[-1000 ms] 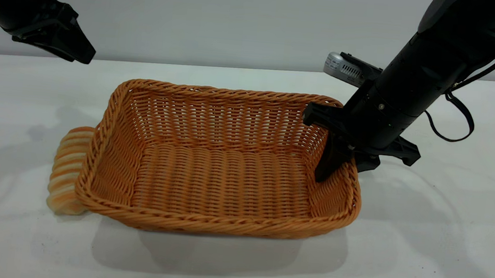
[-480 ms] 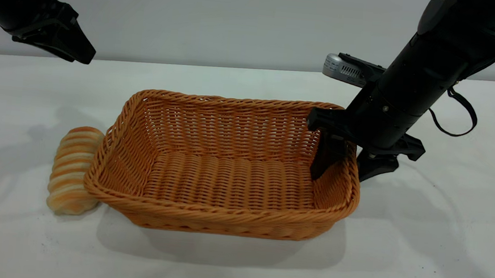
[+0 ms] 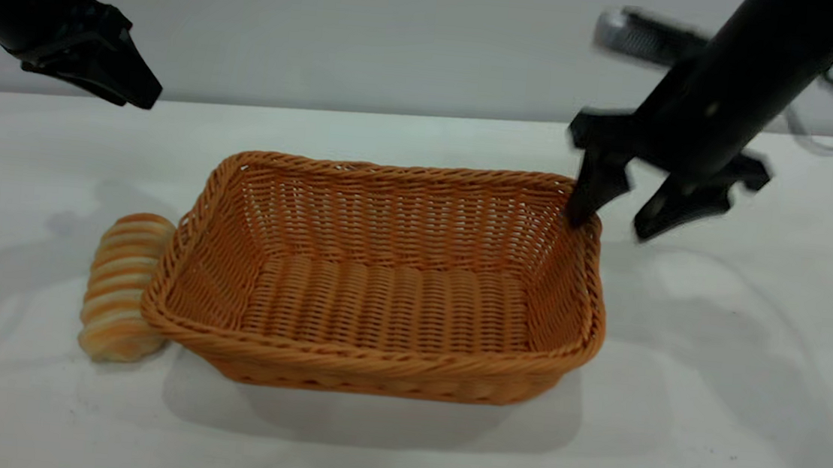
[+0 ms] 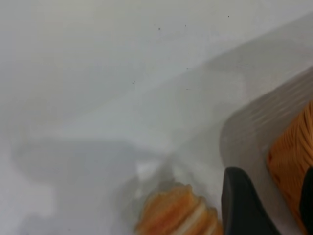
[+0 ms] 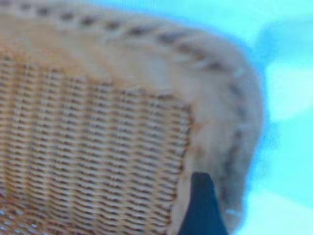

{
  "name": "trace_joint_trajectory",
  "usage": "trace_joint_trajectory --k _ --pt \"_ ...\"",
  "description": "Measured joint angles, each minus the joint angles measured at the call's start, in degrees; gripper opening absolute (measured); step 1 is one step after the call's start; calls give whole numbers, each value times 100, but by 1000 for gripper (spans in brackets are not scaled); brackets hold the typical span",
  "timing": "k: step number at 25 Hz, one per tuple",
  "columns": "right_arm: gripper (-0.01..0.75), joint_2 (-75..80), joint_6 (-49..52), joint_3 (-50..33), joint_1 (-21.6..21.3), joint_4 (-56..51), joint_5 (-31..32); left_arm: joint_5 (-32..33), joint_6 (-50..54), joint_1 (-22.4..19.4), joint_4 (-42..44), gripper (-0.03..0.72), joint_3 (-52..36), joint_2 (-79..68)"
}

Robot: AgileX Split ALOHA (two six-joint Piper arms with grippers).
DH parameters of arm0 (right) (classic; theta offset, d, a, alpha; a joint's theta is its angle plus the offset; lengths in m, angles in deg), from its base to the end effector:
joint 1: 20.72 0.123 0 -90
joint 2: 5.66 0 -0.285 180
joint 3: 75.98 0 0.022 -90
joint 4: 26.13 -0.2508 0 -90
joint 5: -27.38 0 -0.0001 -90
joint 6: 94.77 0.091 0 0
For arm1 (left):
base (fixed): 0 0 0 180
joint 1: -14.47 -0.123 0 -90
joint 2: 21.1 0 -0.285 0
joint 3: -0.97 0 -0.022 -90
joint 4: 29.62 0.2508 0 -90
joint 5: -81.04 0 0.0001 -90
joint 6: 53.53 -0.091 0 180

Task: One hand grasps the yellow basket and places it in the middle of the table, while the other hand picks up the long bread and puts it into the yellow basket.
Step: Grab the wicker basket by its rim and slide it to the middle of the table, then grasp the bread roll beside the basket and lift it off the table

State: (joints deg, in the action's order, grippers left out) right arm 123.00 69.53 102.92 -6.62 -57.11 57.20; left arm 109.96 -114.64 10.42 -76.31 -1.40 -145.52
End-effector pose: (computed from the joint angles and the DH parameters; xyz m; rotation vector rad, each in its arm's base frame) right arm 0.4023 0.1251 0.1217 -0.1312 2.7487 0.4804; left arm 0.4220 -0.0023 0.1536 0.4406 2.4685 -0.3057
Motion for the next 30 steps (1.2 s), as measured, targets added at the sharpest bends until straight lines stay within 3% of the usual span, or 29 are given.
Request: trace_joint_trajectory --k 6,12,16,24,30 --pt "529 -1195 0 -41 -145 627 71 75 283 -54 12 357 0 0" --pt "494 -2772 0 -424 -145 1127 143 367 793 -456 278 357 0 -179" --pt "494 -3827 0 -1251 -145 1251 69 525 959 -659 288 357 0 -466" --pt "492 -5965 -19 -3431 -145 1291 -200 550 1017 -667 283 357 0 -1177" --pt "480 -7586 -19 -4445 -145 1283 165 411 863 -667 14 357 12 -1307"
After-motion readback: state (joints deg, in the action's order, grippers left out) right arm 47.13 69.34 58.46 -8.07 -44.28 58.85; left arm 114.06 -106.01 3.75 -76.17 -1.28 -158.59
